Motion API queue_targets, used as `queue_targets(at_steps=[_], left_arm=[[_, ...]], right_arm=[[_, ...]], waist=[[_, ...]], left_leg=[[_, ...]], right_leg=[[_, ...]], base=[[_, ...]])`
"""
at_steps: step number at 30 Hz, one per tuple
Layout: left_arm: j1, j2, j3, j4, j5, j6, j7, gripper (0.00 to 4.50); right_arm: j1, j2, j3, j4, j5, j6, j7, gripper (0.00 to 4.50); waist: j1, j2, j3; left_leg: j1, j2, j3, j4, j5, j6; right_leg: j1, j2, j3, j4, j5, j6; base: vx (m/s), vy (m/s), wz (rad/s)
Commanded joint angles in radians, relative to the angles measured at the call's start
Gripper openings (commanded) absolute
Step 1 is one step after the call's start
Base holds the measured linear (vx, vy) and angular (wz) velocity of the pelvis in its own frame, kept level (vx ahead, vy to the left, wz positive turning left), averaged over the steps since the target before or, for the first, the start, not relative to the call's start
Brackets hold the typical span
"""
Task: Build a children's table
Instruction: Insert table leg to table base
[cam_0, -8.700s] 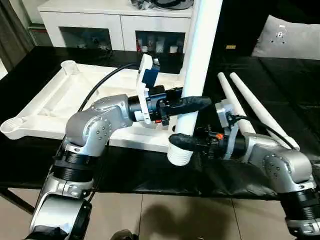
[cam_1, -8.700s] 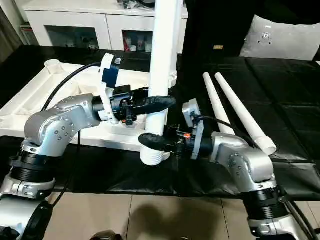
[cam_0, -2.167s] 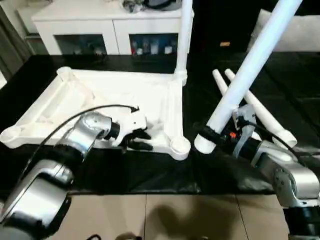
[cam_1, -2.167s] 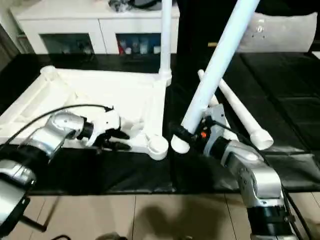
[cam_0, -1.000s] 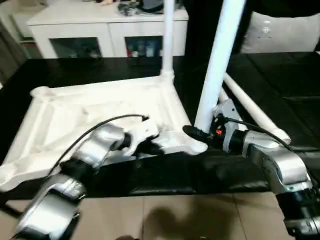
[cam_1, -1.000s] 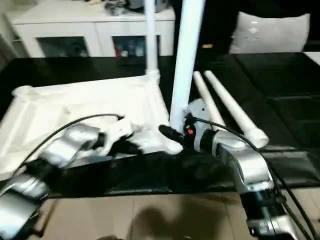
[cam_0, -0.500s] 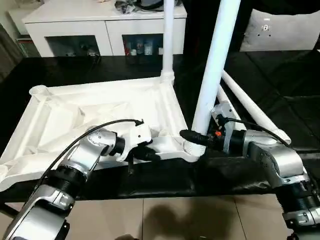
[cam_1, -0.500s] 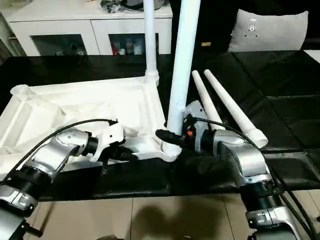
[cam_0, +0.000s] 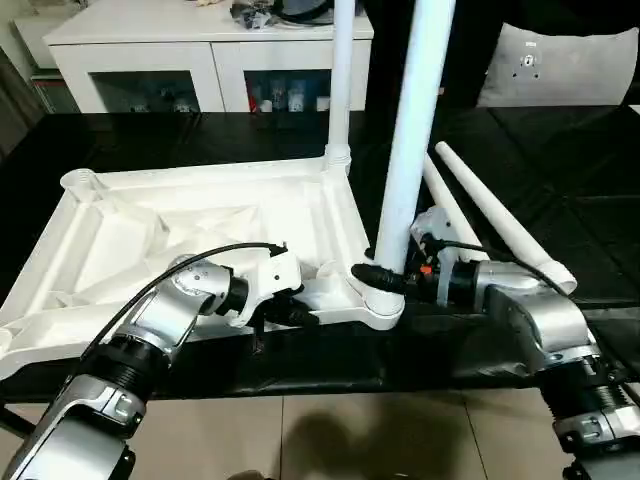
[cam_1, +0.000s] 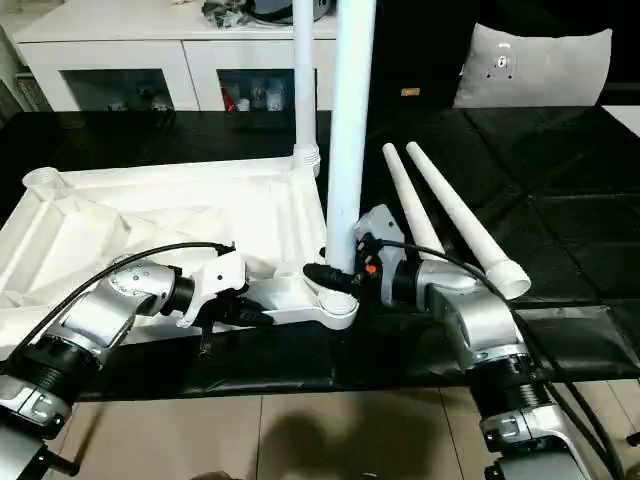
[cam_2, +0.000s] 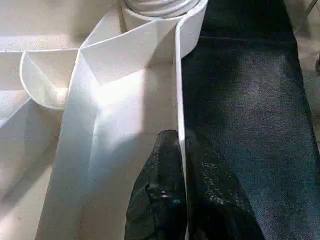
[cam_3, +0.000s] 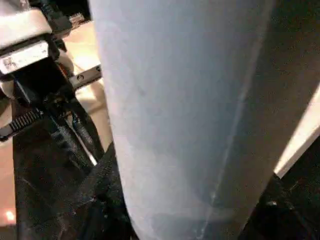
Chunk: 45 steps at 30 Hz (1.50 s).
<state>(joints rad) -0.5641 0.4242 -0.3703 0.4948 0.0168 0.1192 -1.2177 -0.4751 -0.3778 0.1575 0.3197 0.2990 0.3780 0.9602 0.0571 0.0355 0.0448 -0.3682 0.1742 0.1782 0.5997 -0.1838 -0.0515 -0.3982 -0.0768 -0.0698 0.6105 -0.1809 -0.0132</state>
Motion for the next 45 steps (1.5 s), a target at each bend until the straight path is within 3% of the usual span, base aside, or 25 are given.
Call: queue_targets(at_steps=[1, 12, 20, 22, 23, 24, 27, 30, 33, 36, 41, 43, 44, 45], left_arm=[[0.008, -0.005, -0.028, 0.002, 0.003, -0.003, -0.016, 0.00], [0.010, -0.031, 0.002, 0.009, -0.019, 0.014, -0.004, 0.00], [0.005, -0.041, 0.011, 0.017, -0.013, 0.023, 0.009, 0.00], [0.003, -0.039, 0.009, 0.020, -0.007, 0.021, 0.009, 0.00], [0.003, -0.039, 0.009, 0.020, -0.007, 0.021, 0.009, 0.00], [0.003, -0.035, 0.006, 0.020, -0.003, 0.019, 0.008, 0.00], [0.003, -0.028, 0.001, 0.018, 0.005, 0.014, 0.004, 0.00], [0.002, -0.023, -0.002, 0.016, 0.011, 0.012, -0.001, 0.00], [-0.004, -0.020, -0.004, 0.020, 0.013, 0.008, -0.008, 0.00], [-0.029, -0.016, -0.014, 0.043, 0.019, -0.010, -0.030, 0.00], [-0.077, -0.023, -0.006, 0.097, 0.023, -0.017, -0.034, 0.00], [-0.090, -0.024, -0.004, 0.115, 0.027, -0.023, -0.030, 0.00], [-0.107, -0.024, 0.003, 0.143, 0.031, -0.026, -0.021, 0.00], [-0.110, -0.024, 0.005, 0.149, 0.031, -0.026, -0.018, 0.00]], right_arm=[[0.002, 0.009, 0.011, 0.032, -0.008, 0.005, -0.003, 1.91], [0.110, 0.056, -0.129, 0.060, 0.115, -0.003, -0.003, 1.91], [0.187, 0.098, -0.181, 0.080, 0.130, -0.077, -0.020, 1.91], [0.207, 0.085, -0.155, 0.082, 0.065, -0.156, -0.058, 1.91], [0.208, 0.083, -0.152, 0.081, 0.059, -0.162, -0.061, 1.91], [0.209, 0.060, -0.114, 0.080, -0.001, -0.208, -0.077, 1.91], [0.198, 0.021, -0.049, 0.076, -0.091, -0.234, -0.078, 1.91], [0.178, 0.014, -0.023, 0.089, -0.112, -0.225, -0.068, 1.91], [0.161, 0.015, -0.007, 0.107, -0.116, -0.215, -0.056, 1.91], [0.139, 0.016, 0.034, 0.146, -0.134, -0.215, -0.030, 1.91], [0.127, 0.024, 0.049, 0.158, -0.137, -0.205, -0.019, 1.91], [0.128, 0.025, 0.049, 0.157, -0.137, -0.205, -0.022, 1.91], [0.134, 0.031, 0.042, 0.151, -0.134, -0.203, -0.031, 1.91], [0.136, 0.033, 0.040, 0.149, -0.133, -0.202, -0.034, 1.91]], waist=[[0.005, -0.010, -0.057], [0.011, 0.001, -0.060], [0.016, 0.001, -0.060], [0.017, 0.007, -0.057], [0.016, 0.005, -0.056], [0.017, 0.005, -0.055], [0.012, 0.006, -0.051], [0.004, 0.002, -0.045], [-0.003, 0.004, -0.040], [-0.006, 0.003, -0.044], [-0.010, 0.002, -0.045], [-0.011, 0.001, -0.043], [-0.009, 0.011, -0.044], [-0.011, 0.005, -0.043]], left_leg=[[0.009, 0.052, -0.020, -0.075, -0.244, 0.030], [0.008, 0.054, -0.020, -0.077, -0.247, 0.033], [0.008, 0.054, -0.022, -0.080, -0.261, 0.032], [0.010, 0.054, -0.022, -0.082, -0.277, 0.026], [0.009, 0.054, -0.022, -0.082, -0.282, 0.023], [0.011, 0.053, -0.023, -0.084, -0.294, 0.018], [0.015, 0.052, -0.026, -0.088, -0.338, 0.008], [0.018, 0.052, -0.029, -0.091, -0.386, 0.004], [0.029, 0.052, -0.034, -0.092, -0.448, -0.005], [0.027, 0.055, -0.037, -0.097, -0.447, -0.004], [0.026, 0.055, -0.035, -0.099, -0.444, -0.004], [0.027, 0.053, -0.034, -0.098, -0.452, -0.003], [0.028, 0.053, -0.036, -0.098, -0.455, -0.005], [0.028, 0.053, -0.035, -0.098, -0.461, -0.006]], right_leg=[[0.045, -0.075, 0.050, -0.085, -0.324, -0.193], [0.047, -0.073, 0.048, -0.083, -0.250, -0.221], [0.047, -0.076, 0.047, -0.086, -0.286, -0.211], [0.044, -0.076, 0.048, -0.090, -0.309, -0.203], [0.043, -0.076, 0.048, -0.092, -0.317, -0.198], [0.043, -0.076, 0.047, -0.093, -0.341, -0.193], [0.041, -0.074, 0.047, -0.101, -0.415, -0.168], [0.037, -0.076, 0.048, -0.107, -0.472, -0.154], [0.031, -0.078, 0.046, -0.116, -0.556, -0.139], [0.034, -0.078, 0.047, -0.115, -0.521, -0.143], [0.037, -0.078, 0.049, -0.110, -0.455, -0.172], [0.036, -0.079, 0.049, -0.115, -0.484, -0.167], [0.036, -0.081, 0.049, -0.113, -0.486, -0.166], [0.035, -0.080, 0.049, -0.117, -0.496, -0.162]], base=[[0.000, 0.000, 0.00], [0.000, 0.000, 0.00], [0.000, 0.000, 0.00], [0.000, 0.000, 0.00], [0.000, 0.000, 0.00], [0.000, 0.000, 0.00], [0.000, 0.000, 0.00], [0.000, 0.000, 0.00], [0.000, 0.000, 0.00], [0.000, 0.000, 0.00], [0.000, 0.000, 0.00], [0.000, 0.000, 0.00], [0.000, 0.000, 0.00], [0.000, 0.000, 0.00]])
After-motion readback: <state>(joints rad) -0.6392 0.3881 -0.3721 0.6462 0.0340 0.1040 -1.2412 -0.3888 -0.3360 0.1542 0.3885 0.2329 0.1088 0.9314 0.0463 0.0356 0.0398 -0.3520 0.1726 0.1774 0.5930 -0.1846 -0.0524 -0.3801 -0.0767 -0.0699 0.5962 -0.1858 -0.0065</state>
